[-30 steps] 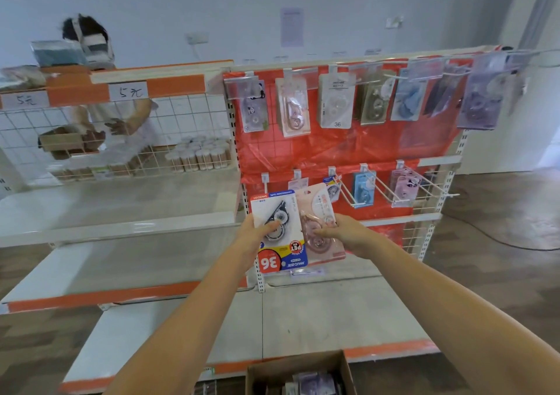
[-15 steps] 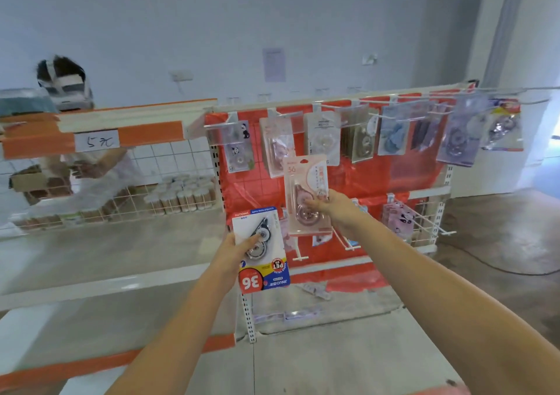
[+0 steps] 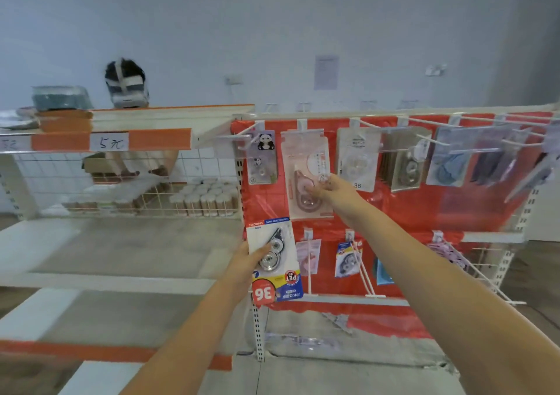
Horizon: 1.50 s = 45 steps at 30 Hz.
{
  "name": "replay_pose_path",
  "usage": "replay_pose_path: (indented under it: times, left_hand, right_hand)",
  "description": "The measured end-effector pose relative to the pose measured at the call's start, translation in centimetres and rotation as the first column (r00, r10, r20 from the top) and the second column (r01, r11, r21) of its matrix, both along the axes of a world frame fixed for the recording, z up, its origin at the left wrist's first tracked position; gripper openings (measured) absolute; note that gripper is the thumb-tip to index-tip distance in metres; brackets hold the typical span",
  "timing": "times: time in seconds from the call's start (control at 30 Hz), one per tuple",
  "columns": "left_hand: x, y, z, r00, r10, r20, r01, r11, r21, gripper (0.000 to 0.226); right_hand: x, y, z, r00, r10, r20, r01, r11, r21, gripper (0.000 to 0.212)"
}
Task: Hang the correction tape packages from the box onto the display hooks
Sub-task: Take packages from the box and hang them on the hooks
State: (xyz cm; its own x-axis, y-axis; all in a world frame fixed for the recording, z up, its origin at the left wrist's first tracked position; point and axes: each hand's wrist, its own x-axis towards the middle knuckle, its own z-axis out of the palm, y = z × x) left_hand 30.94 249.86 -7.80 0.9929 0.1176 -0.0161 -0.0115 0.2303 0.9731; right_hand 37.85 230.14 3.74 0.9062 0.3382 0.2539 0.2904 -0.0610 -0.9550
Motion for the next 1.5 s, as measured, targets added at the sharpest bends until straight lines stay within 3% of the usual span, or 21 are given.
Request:
replay_pose_path:
  times: [0.1,0.17,0.33,0.43,0.57,0.73,0.87,1.07,1.2,1.37,1.5]
  left_hand:
    - [0.2,-0.2,-0.8,1.000,0.009,-0.011,-0.009,1.000,-0.011,0.055]
    - [0.6,-0.2,-1.1,1.000,0.013,-0.004,-0.013,1.000,-0.010,0.063]
    - [1.3,-0.1,-1.8,1.000,-0.002,-0.005,0.002,1.000,-0.011,0.063]
    - [1.6,0.1,-2.1,1.000,-0.013,-0.025,0.012,1.000,-0.004,0.052]
    - [2.0,1.1,-2.0,0.999,-0.023,-0.043,0.023,1.000,0.000,0.032]
    - [3.0,2.9,-2.0,0.997,0.015,-0.070,-0.014,1.000,0.013,0.051]
    - [3.9,4.0,-2.0,0.998,0.013,-0.061,-0.010,0.999,0.047,0.056]
    - [4.0,4.9,-1.3,0.997,0.020,-0.071,-0.017,0.998,0.052,0.025]
    - [4.3,5.6,-0.6,0.998,0.009,-0.066,-0.005,0.998,0.063,0.030]
    - [4.4,5.6,0.5,0.998,0.011,-0.059,-0.009,0.999,0.045,0.019]
    - [4.4,5.1,1.4,1.000,-0.008,-0.026,0.009,1.000,0.025,0.028]
  right_hand:
    - [0.7,0.2,-0.1,0.999,0.035,-0.026,-0.035,0.999,0.015,0.018]
    - [0.9,0.2,-0.4,0.998,0.060,-0.030,-0.059,0.998,0.027,0.016]
    - [1.7,0.2,-0.8,0.997,0.025,-0.077,-0.024,1.000,0.012,0.021]
    - [2.7,0.7,-0.5,0.992,-0.041,-0.119,0.035,0.998,-0.050,0.011]
    - [5.2,1.5,-0.6,0.979,-0.154,-0.131,0.138,0.983,-0.122,0.022]
    - [8.3,2.5,-0.3,0.970,-0.204,-0.135,0.176,0.965,-0.196,0.055]
    - [9.7,3.0,0.0,0.955,-0.270,-0.121,0.236,0.941,-0.242,0.055]
    - [9.1,2.6,-0.5,0.975,-0.123,-0.188,0.088,0.979,-0.184,0.064]
    - [8.3,1.9,-2.2,0.970,-0.045,-0.240,0.017,0.993,-0.119,0.058]
    - [6.9,1.5,-7.1,0.929,-0.089,-0.358,0.032,0.986,-0.162,0.048]
    - [2.8,3.3,-11.0,0.863,0.082,-0.498,-0.146,0.985,-0.092,0.047]
